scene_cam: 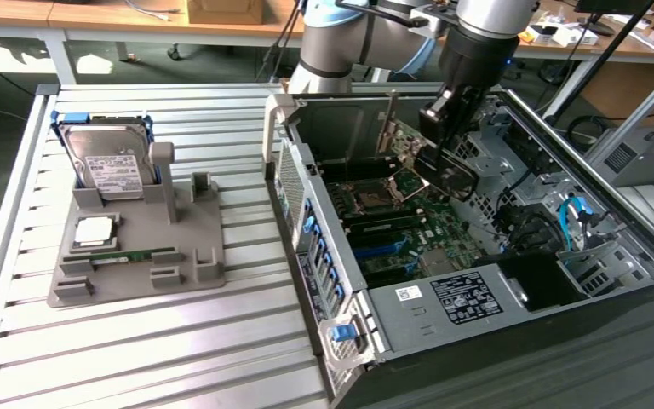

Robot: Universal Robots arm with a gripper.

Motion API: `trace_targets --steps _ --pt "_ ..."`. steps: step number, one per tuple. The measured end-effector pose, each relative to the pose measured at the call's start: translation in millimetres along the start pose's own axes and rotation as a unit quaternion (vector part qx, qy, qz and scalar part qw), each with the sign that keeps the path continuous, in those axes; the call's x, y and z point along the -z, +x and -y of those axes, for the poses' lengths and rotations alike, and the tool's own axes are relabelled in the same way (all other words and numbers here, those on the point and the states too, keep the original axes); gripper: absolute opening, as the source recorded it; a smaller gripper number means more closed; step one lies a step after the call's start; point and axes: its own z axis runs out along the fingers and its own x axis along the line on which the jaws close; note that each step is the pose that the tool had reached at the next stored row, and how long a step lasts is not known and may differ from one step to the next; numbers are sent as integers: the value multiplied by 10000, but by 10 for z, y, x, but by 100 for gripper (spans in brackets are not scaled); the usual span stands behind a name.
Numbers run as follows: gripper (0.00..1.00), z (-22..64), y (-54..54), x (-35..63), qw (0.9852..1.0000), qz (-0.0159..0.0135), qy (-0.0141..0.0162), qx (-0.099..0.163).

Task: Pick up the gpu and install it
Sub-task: 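Insert the gpu into the slot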

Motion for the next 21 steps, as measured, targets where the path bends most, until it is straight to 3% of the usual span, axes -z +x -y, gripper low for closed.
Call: trace_targets --steps 10,21 --pt "27 0 0 -1 9995 20 -10 315" --pt "27 0 0 -3 9972 48 -23 744"
